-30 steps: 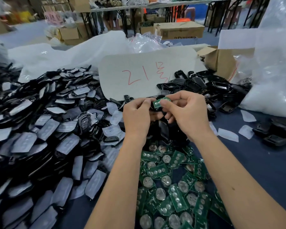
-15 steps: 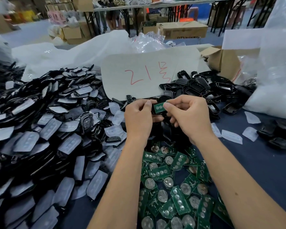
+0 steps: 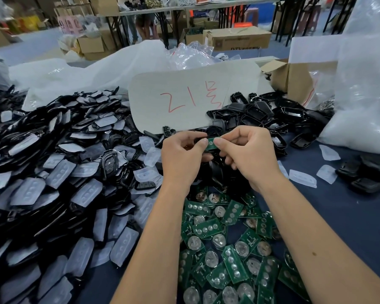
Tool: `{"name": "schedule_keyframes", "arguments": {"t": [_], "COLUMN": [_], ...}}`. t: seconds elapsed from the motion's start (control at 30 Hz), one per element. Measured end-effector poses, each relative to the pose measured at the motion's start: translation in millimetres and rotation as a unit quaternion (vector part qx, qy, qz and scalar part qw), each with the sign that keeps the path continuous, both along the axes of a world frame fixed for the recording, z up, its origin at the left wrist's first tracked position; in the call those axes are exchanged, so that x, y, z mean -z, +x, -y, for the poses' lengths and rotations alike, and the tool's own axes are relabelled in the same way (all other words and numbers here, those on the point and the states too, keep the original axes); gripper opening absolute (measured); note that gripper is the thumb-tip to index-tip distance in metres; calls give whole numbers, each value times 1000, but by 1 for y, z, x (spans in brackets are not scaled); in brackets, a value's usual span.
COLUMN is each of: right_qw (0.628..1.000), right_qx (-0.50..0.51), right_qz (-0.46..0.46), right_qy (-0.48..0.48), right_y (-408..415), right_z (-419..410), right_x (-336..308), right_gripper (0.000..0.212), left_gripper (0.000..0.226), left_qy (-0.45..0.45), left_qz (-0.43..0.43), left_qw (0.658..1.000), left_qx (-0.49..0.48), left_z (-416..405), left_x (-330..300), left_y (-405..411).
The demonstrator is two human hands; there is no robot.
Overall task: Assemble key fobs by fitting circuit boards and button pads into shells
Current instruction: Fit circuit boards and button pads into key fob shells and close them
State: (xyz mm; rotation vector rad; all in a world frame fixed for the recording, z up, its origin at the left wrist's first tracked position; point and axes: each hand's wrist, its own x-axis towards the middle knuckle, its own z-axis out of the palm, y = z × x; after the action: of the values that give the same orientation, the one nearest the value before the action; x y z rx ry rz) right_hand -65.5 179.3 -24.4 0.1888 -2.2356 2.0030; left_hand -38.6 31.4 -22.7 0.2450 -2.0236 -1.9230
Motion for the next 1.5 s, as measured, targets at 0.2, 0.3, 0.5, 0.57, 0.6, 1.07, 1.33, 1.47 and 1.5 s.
{"name": "schedule_keyframes", "arguments": {"t": [0.2, 0.3, 0.5, 0.57, 0.6, 1.07, 1.33, 1.47, 1.5], "right_qw": [999, 998, 996, 995, 994, 996, 997, 996, 996], "right_qx": [10, -17, -17, -10, -8, -43, -53, -40, -47], "right_qz": [0, 5, 18, 15, 11, -23, -44, -66, -61], "right_qy": [44, 57, 83, 101, 110, 80, -31, -46, -46], "right_y": [0, -2, -1, 1, 2, 10, 15, 22, 24], "right_z": [0, -4, -8, -8, -8, -3, 28, 60, 70], "right_x": [1, -1, -4, -6, -7, -15, -20, -22, -22], "right_gripper": [16, 19, 29, 34, 34, 16, 12, 7, 9], "left_gripper": [14, 16, 22, 23, 23, 19, 13, 11, 11], "left_qy": [6, 28, 32, 38, 42, 53, 126, 46, 9], "left_qz": [8, 10, 12, 9, 9, -25, -46, -81, -85], "left_qw": [1000, 999, 999, 998, 998, 994, 990, 995, 993], "left_qx": [13, 24, 41, 44, 46, 92, 42, -45, -79], "left_z": [-1, 1, 4, 4, 4, 23, 29, 46, 51], "left_x": [2, 3, 5, 4, 4, -11, -21, -36, -41], "left_y": [0, 1, 0, 0, 0, 9, 13, 19, 22]}}
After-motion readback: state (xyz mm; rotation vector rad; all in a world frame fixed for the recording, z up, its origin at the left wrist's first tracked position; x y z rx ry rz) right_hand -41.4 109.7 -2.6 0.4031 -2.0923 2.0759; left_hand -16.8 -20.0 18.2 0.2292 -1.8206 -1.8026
